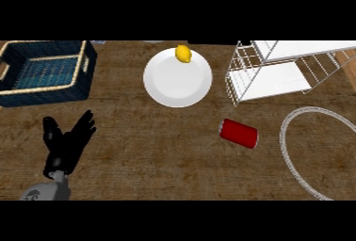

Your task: Pick the cupcake from the placemat and place it in the tiered shelf

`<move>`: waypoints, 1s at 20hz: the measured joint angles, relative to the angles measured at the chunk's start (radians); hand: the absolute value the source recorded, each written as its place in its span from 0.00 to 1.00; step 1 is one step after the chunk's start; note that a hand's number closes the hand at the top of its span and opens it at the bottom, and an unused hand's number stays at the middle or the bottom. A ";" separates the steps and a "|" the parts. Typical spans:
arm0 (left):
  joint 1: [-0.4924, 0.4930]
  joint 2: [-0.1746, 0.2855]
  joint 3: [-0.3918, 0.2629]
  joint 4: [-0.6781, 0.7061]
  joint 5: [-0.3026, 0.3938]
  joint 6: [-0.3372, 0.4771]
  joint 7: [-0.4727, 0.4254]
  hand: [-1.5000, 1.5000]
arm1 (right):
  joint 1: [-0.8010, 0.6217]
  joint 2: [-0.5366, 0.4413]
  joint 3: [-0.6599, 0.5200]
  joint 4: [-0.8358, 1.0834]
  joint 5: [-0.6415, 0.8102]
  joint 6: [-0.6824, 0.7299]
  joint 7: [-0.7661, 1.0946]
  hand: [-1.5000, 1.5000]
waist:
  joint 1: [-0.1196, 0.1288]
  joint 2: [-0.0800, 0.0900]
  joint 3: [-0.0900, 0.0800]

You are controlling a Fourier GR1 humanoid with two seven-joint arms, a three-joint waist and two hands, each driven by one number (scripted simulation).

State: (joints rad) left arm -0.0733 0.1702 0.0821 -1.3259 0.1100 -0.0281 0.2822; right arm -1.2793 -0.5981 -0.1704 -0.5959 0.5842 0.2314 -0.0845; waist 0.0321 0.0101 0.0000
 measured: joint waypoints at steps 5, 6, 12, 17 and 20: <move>-0.013 -0.001 0.000 -0.011 -0.003 0.006 0.024 0.50 | -0.028 -0.005 -0.008 0.089 0.016 -0.019 -0.074 1.00 | -0.002 -0.001 0.000; -0.016 0.000 0.005 -0.002 -0.003 0.006 0.023 0.50 | -0.035 -0.008 -0.010 0.095 0.014 -0.012 -0.077 1.00 | -0.004 -0.001 0.000; -0.008 -0.007 0.004 0.000 -0.009 0.008 0.007 0.50 | -0.062 -0.017 -0.021 0.147 0.027 -0.023 -0.081 0.00 | -0.005 -0.002 0.000; -0.005 -0.010 0.003 -0.005 -0.013 0.012 0.010 0.50 | -0.085 -0.021 -0.121 0.195 -0.055 -0.046 -0.037 0.00 | -0.006 -0.002 0.000; -0.010 -0.011 0.002 -0.011 -0.013 0.015 0.023 0.50 | -0.095 -0.016 -0.178 0.221 -0.110 -0.051 -0.018 0.00 | -0.005 -0.002 0.000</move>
State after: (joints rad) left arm -0.0833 0.1588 0.0836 -1.3374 0.0971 -0.0133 0.3049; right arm -1.3743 -0.6137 -0.3488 -0.3750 0.4745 0.1802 -0.1029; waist 0.0275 0.0082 0.0002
